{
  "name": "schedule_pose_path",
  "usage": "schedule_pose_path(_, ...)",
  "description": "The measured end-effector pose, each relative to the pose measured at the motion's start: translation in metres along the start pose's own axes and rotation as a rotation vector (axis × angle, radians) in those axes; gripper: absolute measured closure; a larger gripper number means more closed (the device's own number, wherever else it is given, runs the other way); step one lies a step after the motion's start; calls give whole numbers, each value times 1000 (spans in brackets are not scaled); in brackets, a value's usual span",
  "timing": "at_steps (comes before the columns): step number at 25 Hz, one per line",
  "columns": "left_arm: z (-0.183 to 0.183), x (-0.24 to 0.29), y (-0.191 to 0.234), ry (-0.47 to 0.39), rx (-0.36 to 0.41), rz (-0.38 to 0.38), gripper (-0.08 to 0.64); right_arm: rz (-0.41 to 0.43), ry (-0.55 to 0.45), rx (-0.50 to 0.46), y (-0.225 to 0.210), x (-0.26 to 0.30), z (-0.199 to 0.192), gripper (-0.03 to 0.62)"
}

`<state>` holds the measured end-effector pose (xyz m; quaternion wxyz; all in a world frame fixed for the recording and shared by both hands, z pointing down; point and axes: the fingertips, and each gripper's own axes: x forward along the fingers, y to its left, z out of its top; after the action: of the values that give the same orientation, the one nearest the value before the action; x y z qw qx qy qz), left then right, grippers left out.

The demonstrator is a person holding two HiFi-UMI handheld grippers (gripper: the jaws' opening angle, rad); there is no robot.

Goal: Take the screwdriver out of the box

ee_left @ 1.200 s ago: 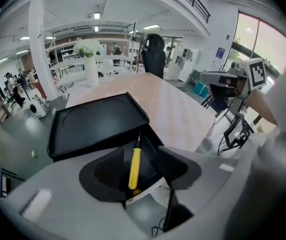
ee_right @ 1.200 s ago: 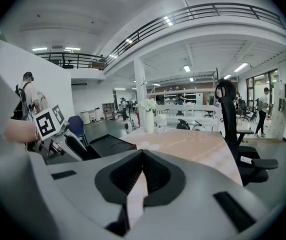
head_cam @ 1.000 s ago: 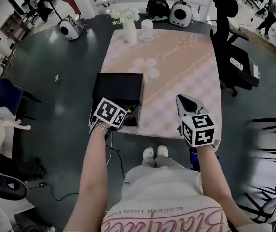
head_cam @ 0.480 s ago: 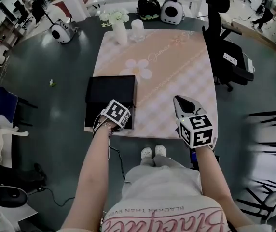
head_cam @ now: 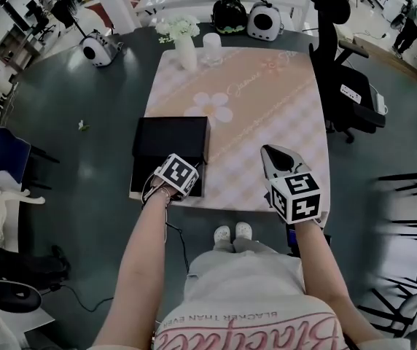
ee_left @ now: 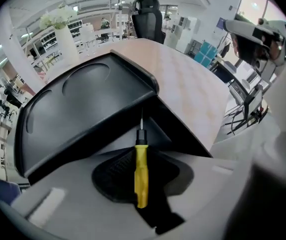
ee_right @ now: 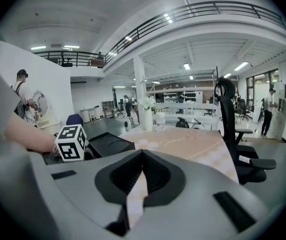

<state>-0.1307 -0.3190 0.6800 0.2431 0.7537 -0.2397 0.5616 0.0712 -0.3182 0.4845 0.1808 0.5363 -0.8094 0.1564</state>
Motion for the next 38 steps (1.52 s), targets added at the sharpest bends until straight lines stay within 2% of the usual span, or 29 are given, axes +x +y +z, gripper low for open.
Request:
schedule_pose_path(5, -7, -16, 4, 70, 125, 23, 482, 14, -20, 8, 3, 2, 8, 588)
schedule_pose_path(8, -15, -22, 6, 95, 166, 29, 481, 27, -26, 6, 8, 4, 11, 588)
schedule_pose_path(13, -9, -39, 7, 42, 197, 41, 482, 48, -38, -12, 19, 9, 18, 588)
schedule_pose_path(15, -14, -47, 4, 46, 206, 41, 480, 53, -45, -14, 22, 8, 23, 588)
schedule_pose_path(18, -16, -69, 8, 15, 221, 74, 481, 58, -63, -13, 25, 7, 32, 588)
schedule_pose_path(20, -9, -92, 13, -41, 236, 113, 482, 55, -77, -12, 24, 6, 39, 588)
schedule_pose_path(22, -3, -113, 14, -115, 205, 114, 482, 51, -93, -8, 23, 4, 46, 588)
schedule_pose_path(25, 4, -140, 5, -265, 99, 52, 482, 48, -116, -10, 22, 2, 58, 588)
schedule_pose_path(30, 18, -189, 7, -543, -67, 17, 482, 63, -163, -37, 29, -4, 84, 588)
schedule_pose_path(35, 25, -237, 18, -806, -216, 78, 481, 86, -197, -82, 41, -10, 103, 588)
schedule_pose_path(38, 27, -270, 29, -982, -311, 153, 480, 100, -219, -112, 48, -14, 115, 588)
